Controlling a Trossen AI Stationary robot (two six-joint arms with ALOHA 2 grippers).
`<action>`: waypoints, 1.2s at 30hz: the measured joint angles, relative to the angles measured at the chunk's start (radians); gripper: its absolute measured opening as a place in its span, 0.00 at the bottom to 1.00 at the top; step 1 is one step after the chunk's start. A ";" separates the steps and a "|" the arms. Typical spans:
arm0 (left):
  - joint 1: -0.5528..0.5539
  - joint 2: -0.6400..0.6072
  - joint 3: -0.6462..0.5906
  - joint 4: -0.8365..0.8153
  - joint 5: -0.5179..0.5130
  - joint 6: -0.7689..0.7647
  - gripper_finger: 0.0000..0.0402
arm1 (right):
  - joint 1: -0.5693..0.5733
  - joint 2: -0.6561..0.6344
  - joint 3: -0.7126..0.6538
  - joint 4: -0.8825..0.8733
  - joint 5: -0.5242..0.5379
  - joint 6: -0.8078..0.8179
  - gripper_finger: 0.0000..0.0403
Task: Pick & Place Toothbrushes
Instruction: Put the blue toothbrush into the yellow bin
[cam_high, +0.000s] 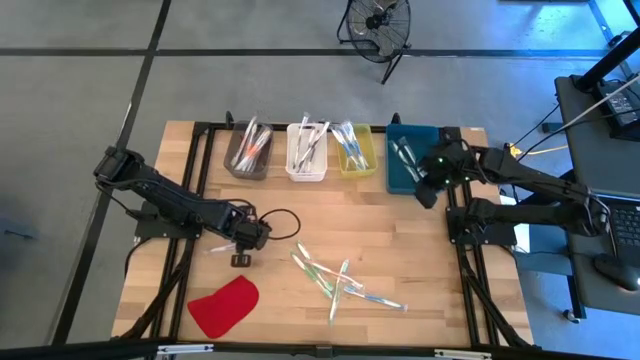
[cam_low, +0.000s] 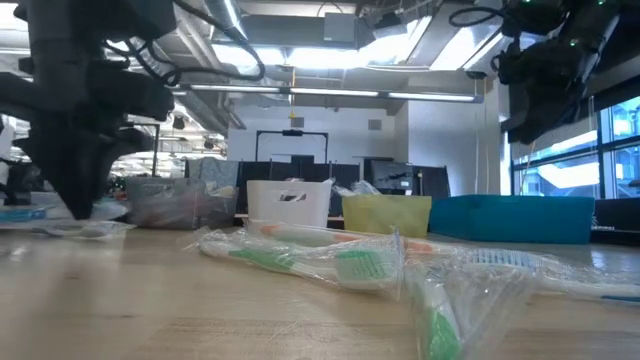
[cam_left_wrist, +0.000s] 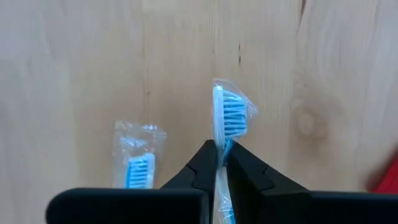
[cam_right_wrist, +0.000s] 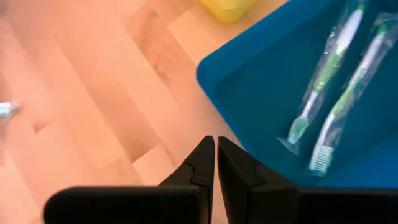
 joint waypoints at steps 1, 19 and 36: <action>0.000 0.000 0.004 -0.001 -0.007 0.001 0.05 | 0.012 0.000 0.000 0.000 0.000 0.008 0.05; 0.021 -0.073 0.022 0.250 -0.120 0.128 0.05 | 0.270 0.000 -0.124 0.120 0.059 0.135 0.05; 0.142 -0.094 -0.115 0.820 -0.131 0.316 0.05 | 0.489 0.000 -0.225 0.553 0.056 0.158 0.05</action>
